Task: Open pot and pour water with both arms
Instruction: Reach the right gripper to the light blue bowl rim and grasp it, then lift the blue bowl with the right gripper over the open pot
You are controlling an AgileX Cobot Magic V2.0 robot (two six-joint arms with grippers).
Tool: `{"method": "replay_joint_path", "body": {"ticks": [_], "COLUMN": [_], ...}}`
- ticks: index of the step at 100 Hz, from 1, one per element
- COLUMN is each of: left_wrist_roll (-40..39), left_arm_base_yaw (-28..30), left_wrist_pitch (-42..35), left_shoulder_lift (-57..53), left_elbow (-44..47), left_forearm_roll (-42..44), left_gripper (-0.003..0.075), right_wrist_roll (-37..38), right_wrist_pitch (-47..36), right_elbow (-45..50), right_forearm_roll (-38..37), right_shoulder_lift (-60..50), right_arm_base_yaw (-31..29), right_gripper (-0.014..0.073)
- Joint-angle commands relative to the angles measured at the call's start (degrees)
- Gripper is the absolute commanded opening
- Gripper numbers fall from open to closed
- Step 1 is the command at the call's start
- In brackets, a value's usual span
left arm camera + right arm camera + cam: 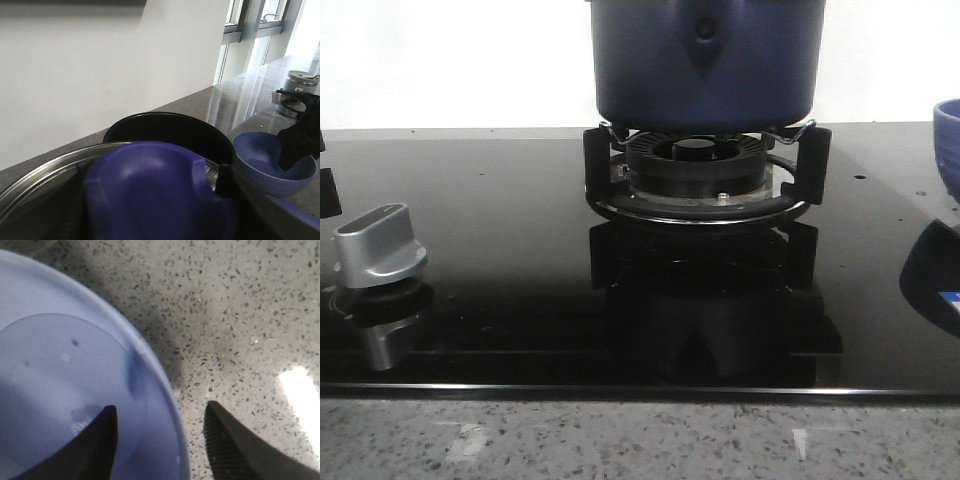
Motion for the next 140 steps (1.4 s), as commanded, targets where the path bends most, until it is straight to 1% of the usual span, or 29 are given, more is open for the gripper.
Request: {"method": "replay_joint_path", "body": {"ticks": [1,15,22,31,35,40,45,48,66,88,96,109,119,140], "left_wrist_roll": [0.1,0.1,0.1,0.1,0.1,0.1,0.1,0.1,0.1,0.1,0.1,0.1,0.1,0.1], "left_arm_base_yaw": [0.3,0.3,0.3,0.3,0.3,0.3,0.3,0.3,0.3,0.3,0.3,0.3,0.3,0.3], "left_wrist_pitch": [0.9,0.9,0.9,0.9,0.9,0.9,0.9,0.9,0.9,1.1,1.3,1.3,1.3,1.3], "left_shoulder_lift": [-1.5,-1.5,-1.5,-1.5,-1.5,-1.5,-1.5,-1.5,-1.5,-1.5,-1.5,-1.5,-1.5,-1.5], "left_elbow": [-1.8,-1.8,-1.8,-1.8,-1.8,-1.8,-1.8,-1.8,-1.8,-1.8,-1.8,-1.8,-1.8,-1.8], "left_forearm_roll": [-5.2,-5.2,-5.2,-5.2,-5.2,-5.2,-5.2,-5.2,-5.3,-5.4,-5.6,-6.1,-6.5,-7.6], "left_gripper": [0.0252,0.0252,0.0252,0.0252,0.0251,0.0251,0.0251,0.0251,0.0251,0.0251,0.0251,0.0251,0.0251,0.0251], "right_wrist_roll": [0.1,0.1,0.1,0.0,-0.2,-0.6,-0.7,-0.9,-1.1,-2.2,-3.6,-6.7,-6.9,-6.9], "right_wrist_pitch": [-2.5,-3.7,-4.4,-5.0,-5.1,-5.1,-5.7,-6.1,-6.8,-4.9,-3.2,-0.7,0.0,0.0], "right_elbow": [-0.5,0.7,1.7,3.1,3.4,3.4,3.4,3.4,2.2,-3.4,-6.9,-12.8,-18.0,-28.1], "right_forearm_roll": [0.6,1.8,2.7,3.1,3.1,3.1,3.1,3.1,3.2,4.3,6.8,13.3,13.9,13.9], "right_shoulder_lift": [-1.3,-1.3,-1.3,-1.3,-1.3,-1.3,-1.9,-2.4,-6.1,-9.8,-10.5,-10.6,-10.6,-9.0], "right_arm_base_yaw": [-0.5,-0.5,-0.5,-0.5,-0.5,-0.5,-0.5,-0.5,-0.1,0.1,0.1,0.2,2.0,8.2], "right_gripper": [0.0313,0.0190,0.0159,0.0141,0.0116,0.0057,-0.0036,-0.0076,-0.0067,-0.0067,-0.0067,-0.0067,-0.0067,-0.0062]}}
